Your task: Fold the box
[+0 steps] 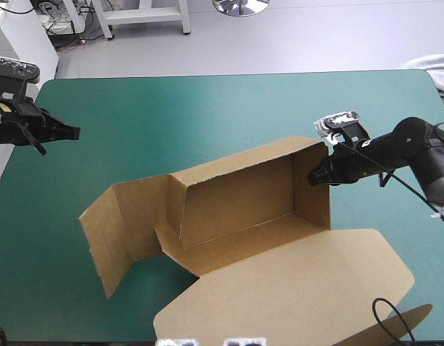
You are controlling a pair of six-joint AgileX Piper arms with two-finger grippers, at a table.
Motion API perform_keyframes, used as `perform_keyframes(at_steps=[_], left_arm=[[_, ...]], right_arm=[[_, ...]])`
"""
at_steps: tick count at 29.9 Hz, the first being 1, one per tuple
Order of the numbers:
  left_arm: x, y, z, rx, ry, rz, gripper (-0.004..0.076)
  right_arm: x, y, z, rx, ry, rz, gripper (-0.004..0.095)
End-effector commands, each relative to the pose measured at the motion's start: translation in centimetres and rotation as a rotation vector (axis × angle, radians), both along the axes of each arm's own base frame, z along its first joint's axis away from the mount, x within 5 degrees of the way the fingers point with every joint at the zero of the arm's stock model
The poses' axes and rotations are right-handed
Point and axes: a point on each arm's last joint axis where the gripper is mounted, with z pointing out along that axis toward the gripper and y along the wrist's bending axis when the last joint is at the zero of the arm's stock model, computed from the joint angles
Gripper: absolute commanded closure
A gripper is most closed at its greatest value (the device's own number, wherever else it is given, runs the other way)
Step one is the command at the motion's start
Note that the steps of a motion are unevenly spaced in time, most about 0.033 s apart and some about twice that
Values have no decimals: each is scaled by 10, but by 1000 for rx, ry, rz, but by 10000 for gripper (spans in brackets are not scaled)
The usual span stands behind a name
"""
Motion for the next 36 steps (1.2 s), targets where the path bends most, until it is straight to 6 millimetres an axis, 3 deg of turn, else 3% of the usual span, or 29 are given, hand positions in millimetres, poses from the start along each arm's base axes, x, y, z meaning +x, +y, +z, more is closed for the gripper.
perform_keyframes(at_steps=[1, 5, 13, 24, 27, 33, 36], left_arm=[[-15, -4, 13, -24, -22, -7, 734], [-14, -4, 14, -33, -43, -10, 734], [-14, -6, 15, -53, -52, -20, 734], [-14, -7, 15, -60, -52, -24, 734], [-14, -7, 15, -60, -52, -24, 734], [-13, -7, 16, -58, -60, -24, 734], [-13, -7, 16, -58, -69, -23, 734]], right_arm=[[0, 3, 13, 31, 25, -7, 925], [27, 4, 16, 26, 56, -52, 925], [80, 20, 2, -37, 145, -76, 926], [107, 25, -9, -42, 157, -109, 900], [112, 26, -12, -43, 160, -109, 789], [114, 29, -9, -4, 159, -109, 354], [115, 30, -1, 20, 136, -108, 268]])
